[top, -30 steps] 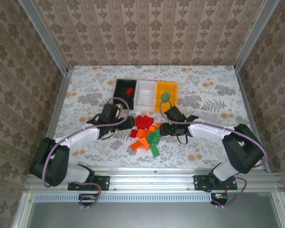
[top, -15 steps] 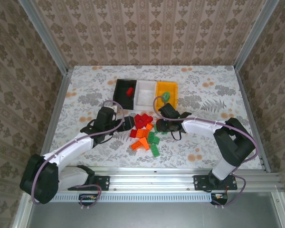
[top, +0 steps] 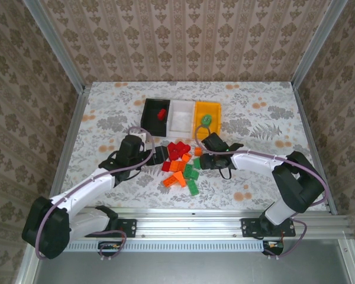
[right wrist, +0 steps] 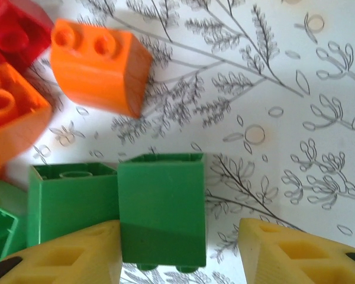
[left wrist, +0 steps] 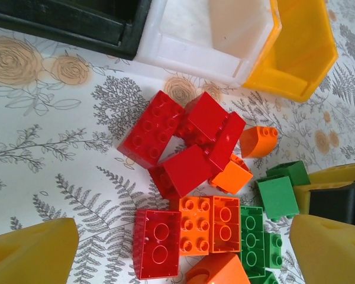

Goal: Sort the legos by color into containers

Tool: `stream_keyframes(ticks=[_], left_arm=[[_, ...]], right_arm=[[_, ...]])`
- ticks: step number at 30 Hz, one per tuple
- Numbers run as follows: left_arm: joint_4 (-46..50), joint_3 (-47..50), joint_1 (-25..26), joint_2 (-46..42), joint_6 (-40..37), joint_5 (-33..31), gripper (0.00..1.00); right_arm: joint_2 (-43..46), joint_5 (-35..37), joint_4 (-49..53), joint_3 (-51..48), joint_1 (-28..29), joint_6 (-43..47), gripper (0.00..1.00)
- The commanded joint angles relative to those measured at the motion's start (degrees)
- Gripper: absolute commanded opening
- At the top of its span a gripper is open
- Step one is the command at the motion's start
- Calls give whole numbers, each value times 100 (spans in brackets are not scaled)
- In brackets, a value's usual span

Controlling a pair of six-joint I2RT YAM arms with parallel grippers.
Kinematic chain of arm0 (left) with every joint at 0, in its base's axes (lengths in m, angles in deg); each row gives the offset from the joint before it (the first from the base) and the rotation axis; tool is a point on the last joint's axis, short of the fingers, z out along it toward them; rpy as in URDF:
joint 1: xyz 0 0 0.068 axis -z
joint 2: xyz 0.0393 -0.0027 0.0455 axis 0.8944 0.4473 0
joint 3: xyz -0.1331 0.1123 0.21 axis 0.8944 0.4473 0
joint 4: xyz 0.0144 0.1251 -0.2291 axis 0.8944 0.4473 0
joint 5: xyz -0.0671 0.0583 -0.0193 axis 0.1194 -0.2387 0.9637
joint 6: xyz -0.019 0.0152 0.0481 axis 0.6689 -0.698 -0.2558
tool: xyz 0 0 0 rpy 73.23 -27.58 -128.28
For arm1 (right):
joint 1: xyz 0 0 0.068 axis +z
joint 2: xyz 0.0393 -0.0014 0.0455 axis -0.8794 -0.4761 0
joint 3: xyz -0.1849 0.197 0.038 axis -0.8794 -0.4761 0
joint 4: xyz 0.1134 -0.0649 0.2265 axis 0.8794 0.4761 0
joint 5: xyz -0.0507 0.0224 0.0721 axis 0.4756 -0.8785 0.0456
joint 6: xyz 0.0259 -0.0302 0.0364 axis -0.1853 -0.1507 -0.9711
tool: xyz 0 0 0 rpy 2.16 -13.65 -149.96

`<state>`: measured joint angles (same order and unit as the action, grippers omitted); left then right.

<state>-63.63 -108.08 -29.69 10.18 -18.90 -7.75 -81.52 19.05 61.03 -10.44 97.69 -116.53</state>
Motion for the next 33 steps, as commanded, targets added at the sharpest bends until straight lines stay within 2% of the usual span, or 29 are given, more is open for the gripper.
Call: stream_keyframes(ticks=[1, 5, 13, 15, 21, 33], left_arm=[[-38, -45, 113, 48, 37, 46, 94], [-47, -38, 186, 56, 25, 6, 95], [70, -100, 221, 13, -7, -33, 96], [117, -82, 230, -42, -7, -49, 96], [182, -38, 230, -172, -16, -112, 98], [23, -3, 239, -36, -21, -73, 100]], right_arm=[[307, -82, 383, -1, -73, 261, 54], [121, 243, 562, 186, -233, 307, 54], [-720, 326, 562, 725, -208, 295, 53], [-818, 390, 562, 712, -219, 263, 50], [-430, 382, 419, 425, -219, 155, 33], [69, 632, 413, 283, -193, 54, 29]])
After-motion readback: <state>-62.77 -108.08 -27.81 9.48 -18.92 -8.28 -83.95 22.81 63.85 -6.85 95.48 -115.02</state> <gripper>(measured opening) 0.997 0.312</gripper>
